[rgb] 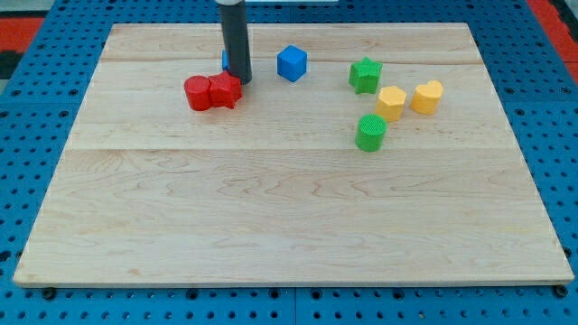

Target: Slightly move blue cube to the right side

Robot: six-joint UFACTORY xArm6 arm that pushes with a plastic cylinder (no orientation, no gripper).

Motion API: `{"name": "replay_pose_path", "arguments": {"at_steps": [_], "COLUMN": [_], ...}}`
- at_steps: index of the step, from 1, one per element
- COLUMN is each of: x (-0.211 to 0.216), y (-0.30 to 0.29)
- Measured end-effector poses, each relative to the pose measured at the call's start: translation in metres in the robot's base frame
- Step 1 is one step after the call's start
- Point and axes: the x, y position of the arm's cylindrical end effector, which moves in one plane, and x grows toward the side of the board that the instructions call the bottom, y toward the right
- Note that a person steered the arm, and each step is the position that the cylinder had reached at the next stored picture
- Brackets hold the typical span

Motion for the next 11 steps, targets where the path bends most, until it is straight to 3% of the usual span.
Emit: {"name": "replay_pose_path", "arguments": {"at_steps": [5,11], "x": [0.009,-0.003], "y": [0.005,0.111]}}
